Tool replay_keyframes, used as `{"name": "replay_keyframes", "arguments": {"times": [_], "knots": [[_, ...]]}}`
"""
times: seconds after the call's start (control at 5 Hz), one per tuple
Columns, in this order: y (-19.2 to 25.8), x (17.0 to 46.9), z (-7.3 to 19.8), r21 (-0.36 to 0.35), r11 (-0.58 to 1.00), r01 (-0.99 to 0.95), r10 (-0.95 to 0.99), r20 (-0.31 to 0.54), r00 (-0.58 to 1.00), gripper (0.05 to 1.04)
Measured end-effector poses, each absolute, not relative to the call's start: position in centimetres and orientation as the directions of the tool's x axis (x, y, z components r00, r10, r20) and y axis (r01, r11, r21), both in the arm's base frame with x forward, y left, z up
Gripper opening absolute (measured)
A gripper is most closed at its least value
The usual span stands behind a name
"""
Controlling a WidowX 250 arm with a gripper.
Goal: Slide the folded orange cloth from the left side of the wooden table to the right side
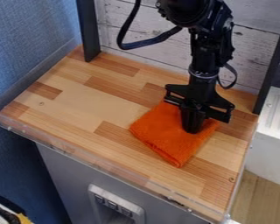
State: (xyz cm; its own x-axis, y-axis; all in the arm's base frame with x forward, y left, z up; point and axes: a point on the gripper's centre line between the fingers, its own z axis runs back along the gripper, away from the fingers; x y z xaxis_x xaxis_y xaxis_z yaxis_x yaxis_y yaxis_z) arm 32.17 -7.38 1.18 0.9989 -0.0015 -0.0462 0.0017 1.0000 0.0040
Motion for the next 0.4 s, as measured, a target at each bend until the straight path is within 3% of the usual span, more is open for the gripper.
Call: {"name": "replay_keyframes", "arguments": {"times": [0.4], "knots": [[-6.8,31.1,4.8,-0.002,1.000,0.011,-0.011,-0.044,0.999,0.792]]}}
